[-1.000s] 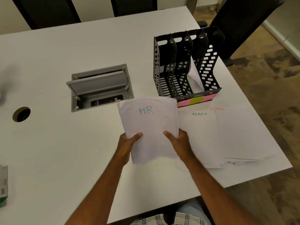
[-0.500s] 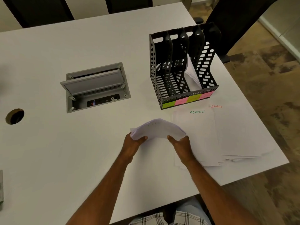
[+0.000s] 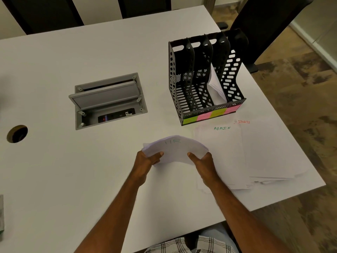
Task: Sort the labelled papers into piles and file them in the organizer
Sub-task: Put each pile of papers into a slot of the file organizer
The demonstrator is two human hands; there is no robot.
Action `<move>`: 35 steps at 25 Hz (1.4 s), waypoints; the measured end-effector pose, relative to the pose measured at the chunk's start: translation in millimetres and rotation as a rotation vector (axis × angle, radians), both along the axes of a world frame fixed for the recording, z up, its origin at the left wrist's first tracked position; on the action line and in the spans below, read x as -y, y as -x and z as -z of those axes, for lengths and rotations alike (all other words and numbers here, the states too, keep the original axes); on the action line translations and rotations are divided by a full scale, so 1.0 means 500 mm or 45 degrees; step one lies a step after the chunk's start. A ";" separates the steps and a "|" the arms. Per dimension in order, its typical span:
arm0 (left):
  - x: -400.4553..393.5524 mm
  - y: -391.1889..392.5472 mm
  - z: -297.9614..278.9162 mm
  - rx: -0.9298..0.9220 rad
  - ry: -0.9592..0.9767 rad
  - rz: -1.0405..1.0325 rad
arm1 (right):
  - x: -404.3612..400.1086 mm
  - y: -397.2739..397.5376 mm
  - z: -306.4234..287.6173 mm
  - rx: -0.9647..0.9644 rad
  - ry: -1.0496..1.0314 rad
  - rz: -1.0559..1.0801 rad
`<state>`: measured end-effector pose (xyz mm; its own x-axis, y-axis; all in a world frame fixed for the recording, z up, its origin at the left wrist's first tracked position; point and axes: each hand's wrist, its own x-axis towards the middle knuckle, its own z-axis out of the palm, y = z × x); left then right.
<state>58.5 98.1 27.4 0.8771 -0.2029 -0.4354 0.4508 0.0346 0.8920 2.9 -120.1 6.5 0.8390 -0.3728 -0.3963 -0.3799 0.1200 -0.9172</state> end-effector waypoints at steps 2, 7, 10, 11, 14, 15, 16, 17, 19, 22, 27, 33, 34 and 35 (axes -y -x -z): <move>0.003 -0.001 -0.004 0.011 0.040 0.015 | -0.001 -0.001 -0.001 0.004 -0.001 -0.004; -0.010 -0.009 -0.014 0.102 0.029 0.102 | 0.011 0.000 -0.015 0.116 -0.003 0.000; -0.014 -0.003 -0.003 0.055 -0.060 0.108 | 0.017 0.007 -0.003 0.105 0.052 -0.075; -0.013 -0.001 0.001 0.035 -0.078 0.110 | 0.016 0.006 0.000 0.100 0.063 -0.072; -0.005 -0.003 0.010 -0.036 -0.081 0.067 | 0.017 0.004 0.006 0.052 0.100 -0.030; -0.005 -0.004 0.010 -0.039 -0.078 0.045 | 0.018 0.003 0.006 0.033 0.109 -0.019; -0.005 -0.006 0.009 -0.029 -0.065 0.033 | 0.020 0.003 0.012 0.012 0.134 -0.014; -0.005 -0.008 0.009 -0.007 -0.034 0.033 | 0.022 0.004 0.016 -0.011 0.158 -0.011; -0.006 -0.010 0.012 0.055 0.051 0.081 | 0.028 0.006 0.030 -0.048 0.232 -0.019; -0.010 -0.008 0.033 -0.051 0.177 -0.073 | 0.036 0.014 0.048 -0.072 0.356 -0.125; -0.021 -0.021 0.059 -0.279 0.384 -0.335 | 0.056 0.018 0.057 -0.086 0.601 -0.249; 0.023 -0.081 0.020 -0.239 0.390 -0.236 | 0.078 -0.007 0.003 -0.125 0.630 -0.411; 0.036 -0.098 0.009 -0.221 0.375 -0.228 | 0.083 -0.014 -0.008 -0.124 0.639 -0.390; 0.050 -0.117 -0.002 -0.189 0.343 -0.238 | 0.090 -0.023 -0.024 -0.111 0.641 -0.359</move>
